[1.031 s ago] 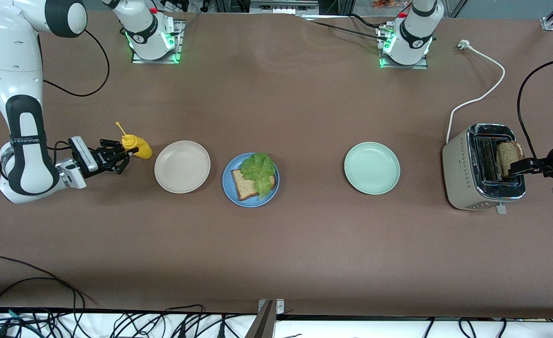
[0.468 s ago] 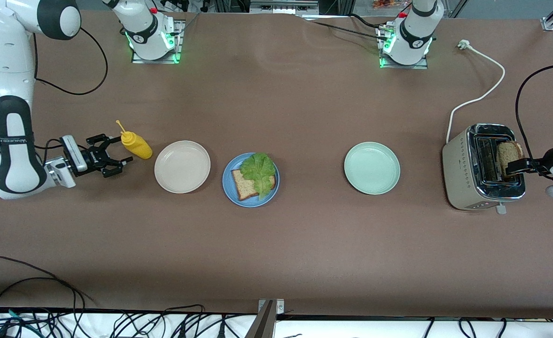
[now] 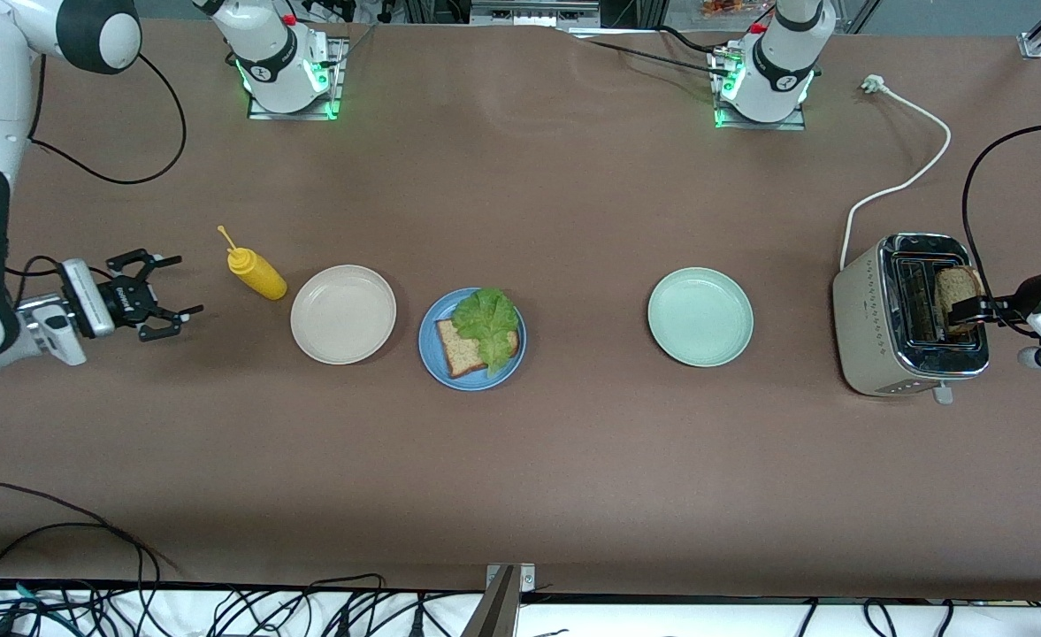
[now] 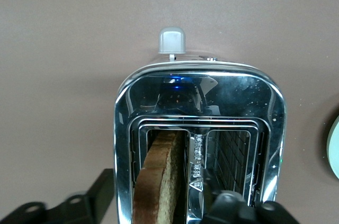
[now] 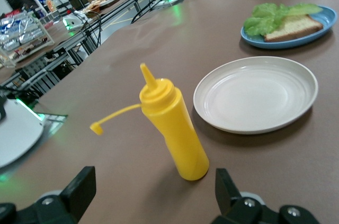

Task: Make sandwich in blue plate with both arms
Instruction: 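Lift the bread slice out of the toaster while the right gripper withdraws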

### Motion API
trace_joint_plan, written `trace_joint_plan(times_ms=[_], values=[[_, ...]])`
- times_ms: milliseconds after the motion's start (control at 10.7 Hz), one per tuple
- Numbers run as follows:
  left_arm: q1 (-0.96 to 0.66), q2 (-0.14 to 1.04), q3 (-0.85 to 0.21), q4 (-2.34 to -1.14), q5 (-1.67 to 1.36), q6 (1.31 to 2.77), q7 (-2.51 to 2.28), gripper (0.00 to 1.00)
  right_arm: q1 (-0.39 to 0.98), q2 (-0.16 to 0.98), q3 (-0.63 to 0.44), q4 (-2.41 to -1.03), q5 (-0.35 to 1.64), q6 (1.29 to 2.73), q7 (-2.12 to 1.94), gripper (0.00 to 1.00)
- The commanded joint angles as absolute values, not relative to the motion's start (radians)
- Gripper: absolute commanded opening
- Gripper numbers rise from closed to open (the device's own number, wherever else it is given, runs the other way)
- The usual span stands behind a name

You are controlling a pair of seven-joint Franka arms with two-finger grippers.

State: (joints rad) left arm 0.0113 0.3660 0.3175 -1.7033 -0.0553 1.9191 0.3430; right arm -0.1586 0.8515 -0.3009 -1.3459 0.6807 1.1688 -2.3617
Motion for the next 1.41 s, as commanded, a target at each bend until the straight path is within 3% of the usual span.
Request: trace_joint_plan(times_ms=[0,94,281,656,1031,1312], values=[[0.024,0.368,0.325,-1.703,-0.080,1.904,0.376,0.29,-0.164,0.853,-0.304,-1.226,0.647,1.066,-2.115,1.00],[0.026,0.367,0.327,-1.703,-0.080,1.904,0.376,0.14,-0.164,0.851,-0.310,-1.200,0.649,1.034,-2.030,1.00],[0.026,0.368,0.327,-1.701,-0.080,1.902,0.373,0.00,-0.166,0.851,-0.321,-1.149,0.663,0.958,-1.802,1.00],[0.009,0.351,0.331,-1.654,-0.078,1.864,0.359,0.00,-0.143,0.738,-0.302,-1.175,0.603,1.040,-1.363,1.00],[0.000,0.341,0.328,-1.491,-0.093,1.711,0.367,0.00,-0.135,0.507,-0.175,-1.385,0.405,1.221,-1.000,1.00],[-0.009,0.330,0.328,-1.372,-0.187,1.585,0.359,0.00,-0.068,0.373,-0.160,-1.497,0.286,1.314,-0.731,1.00]])
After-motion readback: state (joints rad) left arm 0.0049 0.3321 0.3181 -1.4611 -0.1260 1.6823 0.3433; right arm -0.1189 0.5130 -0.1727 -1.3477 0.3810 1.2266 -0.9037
